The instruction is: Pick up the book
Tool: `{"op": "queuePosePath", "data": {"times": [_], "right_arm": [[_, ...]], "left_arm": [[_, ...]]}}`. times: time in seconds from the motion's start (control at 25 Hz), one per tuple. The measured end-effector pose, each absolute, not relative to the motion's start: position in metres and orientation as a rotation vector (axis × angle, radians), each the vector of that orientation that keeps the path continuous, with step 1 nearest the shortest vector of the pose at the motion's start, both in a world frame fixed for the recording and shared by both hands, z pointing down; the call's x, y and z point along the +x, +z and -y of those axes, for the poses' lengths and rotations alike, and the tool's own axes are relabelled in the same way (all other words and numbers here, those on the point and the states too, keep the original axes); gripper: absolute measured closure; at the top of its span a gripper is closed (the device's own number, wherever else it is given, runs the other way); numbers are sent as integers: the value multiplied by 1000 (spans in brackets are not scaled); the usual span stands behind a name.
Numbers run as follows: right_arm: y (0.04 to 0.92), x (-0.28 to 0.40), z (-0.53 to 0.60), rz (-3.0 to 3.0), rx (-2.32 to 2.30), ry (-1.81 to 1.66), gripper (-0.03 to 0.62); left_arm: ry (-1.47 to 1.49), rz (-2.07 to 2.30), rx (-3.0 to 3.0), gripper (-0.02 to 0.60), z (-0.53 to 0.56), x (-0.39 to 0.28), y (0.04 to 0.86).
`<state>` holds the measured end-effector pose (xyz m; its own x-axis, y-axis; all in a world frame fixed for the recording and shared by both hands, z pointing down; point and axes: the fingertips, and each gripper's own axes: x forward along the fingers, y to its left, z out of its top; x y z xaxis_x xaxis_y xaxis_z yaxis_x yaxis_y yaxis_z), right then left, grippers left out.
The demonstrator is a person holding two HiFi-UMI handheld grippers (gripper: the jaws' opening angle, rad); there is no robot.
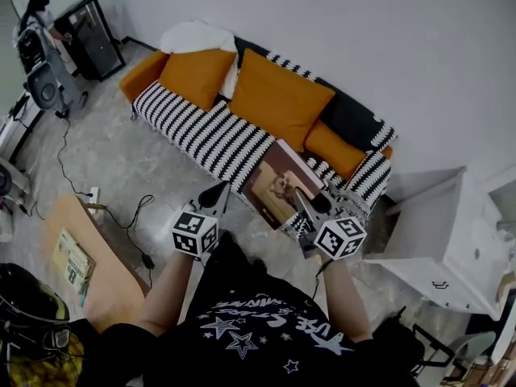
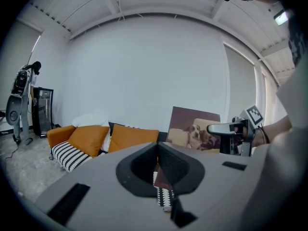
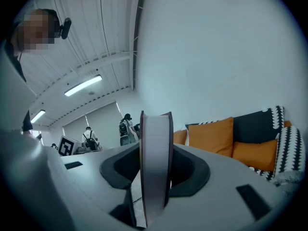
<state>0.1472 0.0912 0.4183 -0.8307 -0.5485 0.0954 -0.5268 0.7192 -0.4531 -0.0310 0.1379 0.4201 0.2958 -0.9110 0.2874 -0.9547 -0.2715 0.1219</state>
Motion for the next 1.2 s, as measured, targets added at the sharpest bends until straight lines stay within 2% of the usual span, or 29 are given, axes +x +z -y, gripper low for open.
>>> {"op": "queuePosePath", "data": {"times": [0.8,1.2], "right_arm": [[427,113,-178,-2860,-1003,-802,439],[423,124,-208,-2824,-1092,-772,439]], "left_arm": [[235,1575,2328,574,-204,-63,425],[236,1518,2389,574,-226,-55,425]]}}
